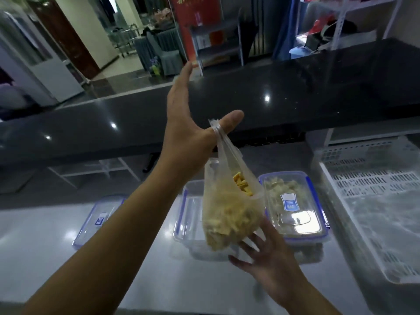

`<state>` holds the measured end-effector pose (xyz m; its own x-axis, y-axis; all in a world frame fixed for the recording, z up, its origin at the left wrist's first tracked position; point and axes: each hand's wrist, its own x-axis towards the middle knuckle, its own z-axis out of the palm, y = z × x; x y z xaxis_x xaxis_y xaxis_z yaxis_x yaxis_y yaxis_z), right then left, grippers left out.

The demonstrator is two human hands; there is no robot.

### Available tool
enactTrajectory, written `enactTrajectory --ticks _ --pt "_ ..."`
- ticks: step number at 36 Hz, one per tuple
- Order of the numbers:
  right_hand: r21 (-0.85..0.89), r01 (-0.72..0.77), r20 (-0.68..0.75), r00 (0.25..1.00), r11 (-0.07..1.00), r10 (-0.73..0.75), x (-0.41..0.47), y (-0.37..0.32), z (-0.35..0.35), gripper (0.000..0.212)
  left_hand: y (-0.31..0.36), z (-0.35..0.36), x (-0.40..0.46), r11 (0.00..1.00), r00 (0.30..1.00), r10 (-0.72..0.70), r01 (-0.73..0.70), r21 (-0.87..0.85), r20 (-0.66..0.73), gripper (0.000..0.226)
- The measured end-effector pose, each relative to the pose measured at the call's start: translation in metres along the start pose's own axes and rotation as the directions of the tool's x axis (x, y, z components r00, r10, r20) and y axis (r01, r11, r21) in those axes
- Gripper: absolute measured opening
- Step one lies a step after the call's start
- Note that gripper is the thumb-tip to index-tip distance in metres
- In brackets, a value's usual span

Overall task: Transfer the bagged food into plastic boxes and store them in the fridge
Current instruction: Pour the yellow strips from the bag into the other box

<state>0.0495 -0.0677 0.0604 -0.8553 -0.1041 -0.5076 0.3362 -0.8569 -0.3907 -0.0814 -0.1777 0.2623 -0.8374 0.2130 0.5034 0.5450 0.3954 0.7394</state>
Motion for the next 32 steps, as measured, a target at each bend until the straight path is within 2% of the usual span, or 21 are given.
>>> enactTrajectory --ticks 3,5,8,13,17,20,22,24,28,32 --pt "0.103 -0.136 0.234 0.966 0.985 0.108 0.006 -0.008 0.004 0.077 0.001 -0.014 0.002 0.995 0.997 -0.064 0.061 -0.077 -0.045 0.104" --pt "0.165 -0.181 0.288 0.949 0.970 0.128 0.011 -0.013 0.005 0.087 -0.002 -0.021 0.000 0.987 0.989 -0.118 0.106 -0.121 -0.090 0.102" --pt "0.146 -0.178 0.218 0.965 0.973 0.143 0.021 -0.013 0.001 0.082 -0.014 -0.032 -0.006 0.968 0.972 -0.205 0.183 -0.173 -0.120 0.095" --pt "-0.138 -0.059 0.197 0.977 0.989 0.086 0.027 -0.009 0.002 0.065 -0.035 -0.055 -0.016 0.968 0.961 -0.225 0.203 -0.148 -0.157 0.099" --pt "-0.323 0.048 0.174 0.985 0.945 0.010 0.026 -0.014 0.003 0.078 -0.055 -0.070 -0.026 0.958 0.946 -0.256 0.221 -0.182 -0.201 0.098" --pt "-0.369 0.113 0.086 0.993 0.923 -0.087 0.025 -0.015 0.009 0.051 -0.072 -0.077 -0.034 0.952 0.941 -0.271 0.231 -0.200 -0.204 0.094" --pt "-0.384 0.147 0.008 0.988 0.912 -0.157 0.025 -0.015 0.014 0.028 -0.085 -0.079 -0.037 0.971 0.954 -0.225 0.204 -0.123 -0.196 0.092" --pt "-0.387 0.177 -0.048 0.976 0.905 -0.211 0.025 -0.015 0.018 0.016 -0.099 -0.079 -0.040 0.988 0.965 -0.152 0.150 -0.023 -0.212 0.091" --pt "-0.466 0.192 -0.131 0.950 0.864 -0.282 0.021 -0.021 0.018 0.014 -0.128 -0.073 -0.046 0.990 0.967 -0.140 0.140 -0.017 -0.215 0.093" --pt "-0.567 0.203 -0.181 0.915 0.799 -0.361 0.016 -0.034 0.018 0.020 -0.160 -0.063 -0.054 0.987 0.971 -0.158 0.151 -0.055 -0.178 0.091"
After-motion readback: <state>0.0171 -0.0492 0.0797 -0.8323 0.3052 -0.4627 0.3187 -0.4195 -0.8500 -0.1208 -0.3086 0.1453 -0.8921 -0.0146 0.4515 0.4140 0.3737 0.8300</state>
